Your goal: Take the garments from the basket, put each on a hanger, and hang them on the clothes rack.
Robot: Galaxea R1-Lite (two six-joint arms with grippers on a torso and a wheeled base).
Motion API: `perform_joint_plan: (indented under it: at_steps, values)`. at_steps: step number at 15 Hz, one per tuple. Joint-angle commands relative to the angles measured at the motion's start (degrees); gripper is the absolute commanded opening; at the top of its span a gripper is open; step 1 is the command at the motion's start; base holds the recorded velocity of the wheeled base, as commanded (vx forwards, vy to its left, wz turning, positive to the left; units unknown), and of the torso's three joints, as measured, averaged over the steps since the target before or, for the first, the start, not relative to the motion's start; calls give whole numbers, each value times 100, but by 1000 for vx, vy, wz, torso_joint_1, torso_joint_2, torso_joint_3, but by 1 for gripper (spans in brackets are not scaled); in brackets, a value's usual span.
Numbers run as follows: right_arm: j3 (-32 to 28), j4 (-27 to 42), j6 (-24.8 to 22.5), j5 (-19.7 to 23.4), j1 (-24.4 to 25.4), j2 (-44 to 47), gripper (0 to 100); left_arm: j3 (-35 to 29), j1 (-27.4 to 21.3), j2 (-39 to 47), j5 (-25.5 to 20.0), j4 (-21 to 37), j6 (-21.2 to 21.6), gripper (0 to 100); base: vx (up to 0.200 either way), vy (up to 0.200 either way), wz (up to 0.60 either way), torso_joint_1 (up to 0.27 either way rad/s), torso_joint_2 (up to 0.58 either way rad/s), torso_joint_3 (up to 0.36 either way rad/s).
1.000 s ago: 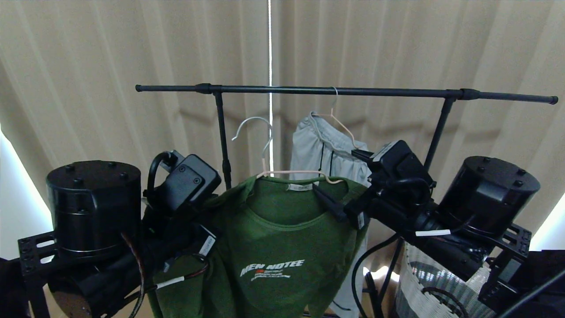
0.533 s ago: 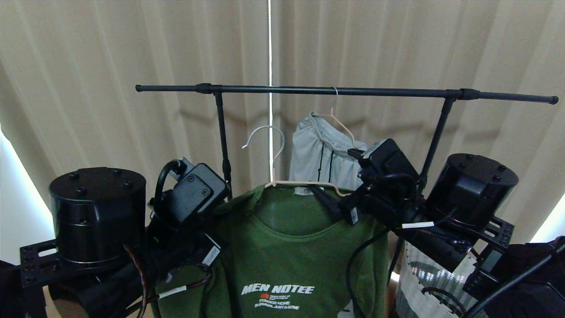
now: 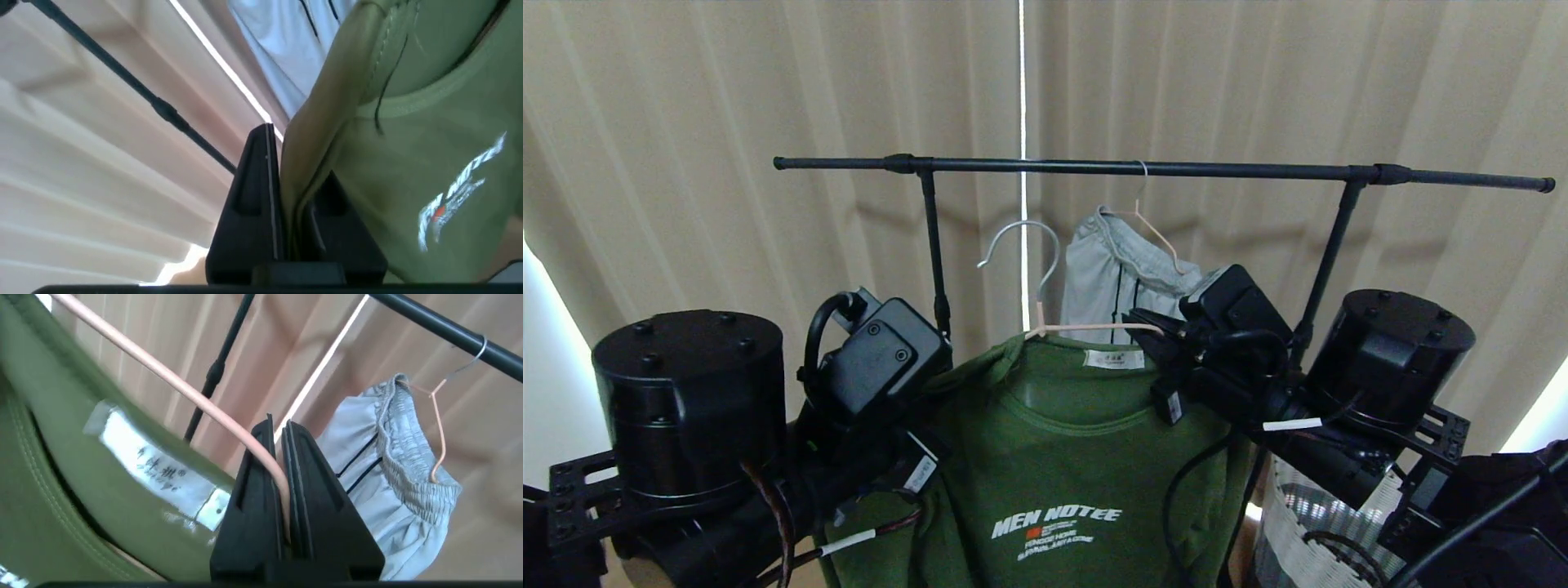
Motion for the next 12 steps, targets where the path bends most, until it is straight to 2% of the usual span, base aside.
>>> perform_joint_plan:
  at_steps: [1, 4, 5, 8, 10, 12]
  values:
    - [8, -31, 1, -23, -2, -49, 0, 16, 0, -33, 16, 15, -2, 0, 0, 0, 0, 0, 0, 0]
    - [26, -49, 10, -23, -2, -146, 0, 33, 9, -103, -2, 24, -19, 0, 0, 0, 0, 0, 0, 0]
    - [26, -40, 10, -32, -2, -216, 0, 77, 9, -173, -239, 24, -63, 100, 0, 0, 0, 0, 0, 0]
    - [113, -31, 10, -313, -275, -445, 0, 253, 79, -419, -573, 15, -151, 100, 0, 0, 0, 0, 0, 0]
    - [316, -31, 19, -313, -600, -726, 0, 429, 220, -692, -845, 15, -265, 100, 0, 0, 0, 0, 0, 0]
    - [421, -31, 28, -313, -749, -919, 0, 578, 518, -806, -863, 15, -274, 100, 0, 0, 0, 0, 0, 0]
